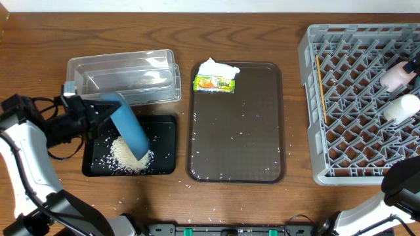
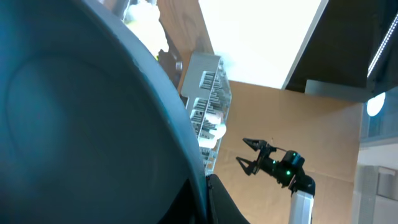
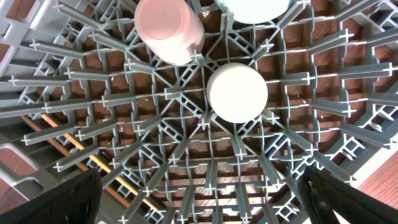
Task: Sort waste into correct bins and load items into the dishwasher rack
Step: 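Tilt the blue plate with the left gripper to pour rice onto black tray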
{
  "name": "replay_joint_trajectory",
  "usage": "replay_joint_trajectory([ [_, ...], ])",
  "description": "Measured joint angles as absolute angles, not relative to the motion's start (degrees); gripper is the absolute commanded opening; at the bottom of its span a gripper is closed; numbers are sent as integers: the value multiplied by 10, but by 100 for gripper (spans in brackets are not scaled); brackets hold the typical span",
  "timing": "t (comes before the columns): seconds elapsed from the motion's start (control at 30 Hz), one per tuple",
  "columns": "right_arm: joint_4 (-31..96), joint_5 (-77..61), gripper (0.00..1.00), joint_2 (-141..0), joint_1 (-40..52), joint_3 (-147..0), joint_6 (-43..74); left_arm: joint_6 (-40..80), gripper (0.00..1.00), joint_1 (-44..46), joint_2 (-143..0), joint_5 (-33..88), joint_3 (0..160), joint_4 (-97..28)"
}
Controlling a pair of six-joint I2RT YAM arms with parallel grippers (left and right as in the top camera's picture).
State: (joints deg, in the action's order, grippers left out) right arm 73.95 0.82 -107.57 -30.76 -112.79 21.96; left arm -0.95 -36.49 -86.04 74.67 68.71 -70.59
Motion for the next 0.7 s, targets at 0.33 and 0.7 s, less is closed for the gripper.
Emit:
replay_joint_trajectory([
  [0.33, 740, 8, 99, -1076, -308, -1128, 220, 29, 6, -280, -860, 705, 687, -668],
  [0.7, 740, 8, 99, -1076, -308, -1128, 220, 152, 6, -218, -804, 616, 687, -570],
])
